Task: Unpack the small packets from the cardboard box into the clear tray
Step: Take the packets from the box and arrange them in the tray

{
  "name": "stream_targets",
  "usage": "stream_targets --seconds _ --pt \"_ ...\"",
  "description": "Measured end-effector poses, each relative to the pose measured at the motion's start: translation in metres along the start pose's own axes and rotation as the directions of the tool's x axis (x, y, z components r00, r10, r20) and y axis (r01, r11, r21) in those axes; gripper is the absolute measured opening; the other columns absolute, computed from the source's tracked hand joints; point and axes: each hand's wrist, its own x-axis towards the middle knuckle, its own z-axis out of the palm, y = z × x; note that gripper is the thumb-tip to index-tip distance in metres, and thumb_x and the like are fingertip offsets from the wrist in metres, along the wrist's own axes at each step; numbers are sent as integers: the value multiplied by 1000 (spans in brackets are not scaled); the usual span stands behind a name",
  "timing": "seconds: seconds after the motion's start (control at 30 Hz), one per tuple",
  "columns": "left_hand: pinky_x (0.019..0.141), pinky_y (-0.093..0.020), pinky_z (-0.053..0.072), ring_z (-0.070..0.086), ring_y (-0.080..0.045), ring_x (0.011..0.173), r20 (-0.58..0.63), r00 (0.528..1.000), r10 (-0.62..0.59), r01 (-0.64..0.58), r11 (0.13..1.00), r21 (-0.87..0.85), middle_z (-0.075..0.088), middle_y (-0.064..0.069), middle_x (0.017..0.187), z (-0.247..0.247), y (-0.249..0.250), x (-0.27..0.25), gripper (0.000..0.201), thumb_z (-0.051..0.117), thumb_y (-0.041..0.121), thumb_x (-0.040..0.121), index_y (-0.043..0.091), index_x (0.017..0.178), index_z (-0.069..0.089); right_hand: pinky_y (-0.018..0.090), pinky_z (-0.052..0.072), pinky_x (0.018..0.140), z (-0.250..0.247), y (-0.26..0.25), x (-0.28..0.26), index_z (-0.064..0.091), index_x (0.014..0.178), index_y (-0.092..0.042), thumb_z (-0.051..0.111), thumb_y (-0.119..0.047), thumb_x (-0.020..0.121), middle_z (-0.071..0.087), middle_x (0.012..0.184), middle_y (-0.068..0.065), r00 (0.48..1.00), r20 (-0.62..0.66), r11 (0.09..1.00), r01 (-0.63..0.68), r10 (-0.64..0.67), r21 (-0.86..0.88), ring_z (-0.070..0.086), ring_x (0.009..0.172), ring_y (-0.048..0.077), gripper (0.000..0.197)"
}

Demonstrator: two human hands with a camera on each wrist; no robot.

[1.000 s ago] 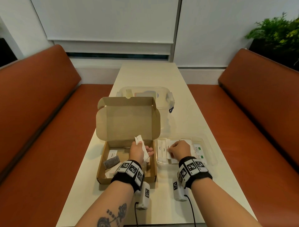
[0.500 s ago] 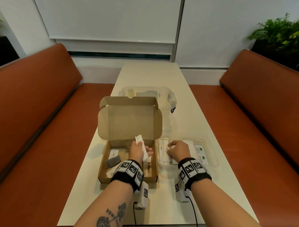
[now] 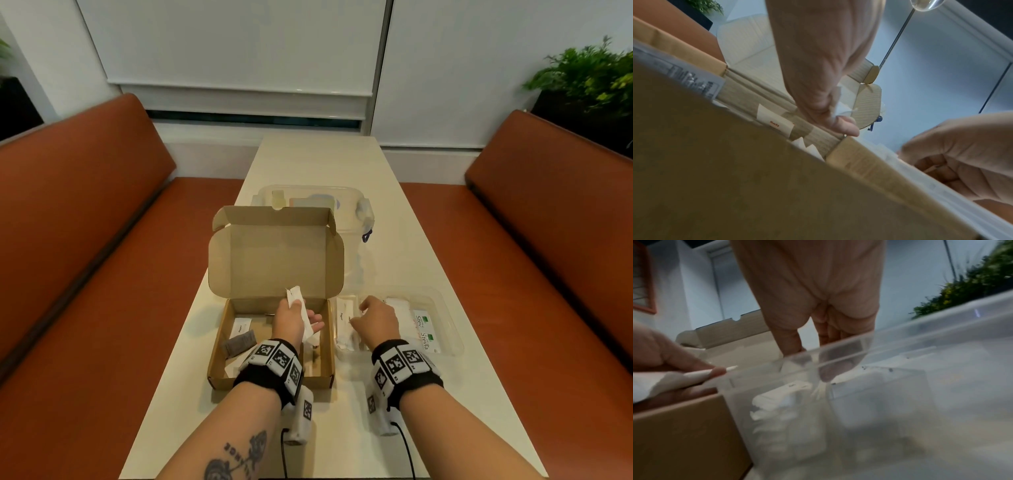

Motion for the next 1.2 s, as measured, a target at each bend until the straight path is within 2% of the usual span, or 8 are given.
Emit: stream_targets --seconds 0.1,0.2,0.27,0.43,0.57,0.67,0.87,1.2 --pt "60 -33 56 59 -25 69 -1 1000 2 -2 1000 21 50 -14 80 -1 0 1 27 35 12 102 3 127 41 26 40 67 -7 1 3 58 92 -6 56 -9 79 63 90 9 998 -48 993 -31 37 116 54 79 21 13" --pt "45 -25 46 49 -18 56 0 1000 13 -13 995 95 50 -11 74 2 -1 2 26 34 13 102 1 125 41 31 44 68 -11 1 4 52 80 -6 54 -3 77 58 79 9 996 -78 975 -23 41 219 54 75 22 5" --pt "46 -25 40 44 -16 53 21 999 29 -32 986 164 52 -10 74 5 -2 2 27 33 13 102 0 125 42 32 46 70 -13 2 5 53 76 -5 53 1 76 57 77 8 996 -82 968 -19 41 252 53 76 22 6" --pt "47 -26 36 42 -16 52 49 998 38 -47 980 193 51 -9 72 9 -2 2 28 32 13 102 -2 123 43 35 52 76 -11 4 6 69 82 10 54 0 81 70 87 23 998 -50 982 -20 30 190 65 83 32 18" --pt "47 -26 37 43 -15 52 52 998 37 -46 979 197 52 -9 72 8 -3 2 27 33 13 102 0 123 43 24 47 71 -5 6 1 74 82 0 53 -2 85 72 89 13 999 -49 989 -10 17 151 64 84 21 21" --pt "48 -26 38 44 -15 53 57 998 36 -47 978 201 53 -9 73 7 -3 2 26 33 14 102 1 123 43 24 46 76 -4 7 0 74 84 -7 52 -1 84 71 90 7 998 -61 991 -16 25 136 64 89 21 22" --pt "47 -26 38 44 -15 54 60 998 37 -49 977 208 53 -9 74 6 -4 2 24 34 15 102 2 120 45 26 42 65 -3 4 1 66 74 -6 50 3 79 66 78 8 995 -97 992 -15 27 128 57 74 20 19" --pt "46 -26 35 41 -16 52 44 997 56 -63 981 183 50 -10 71 6 -3 3 16 32 12 102 4 108 44 29 45 73 10 5 3 65 90 -2 41 5 84 66 95 13 998 -34 998 52 -53 -18 60 90 26 25"
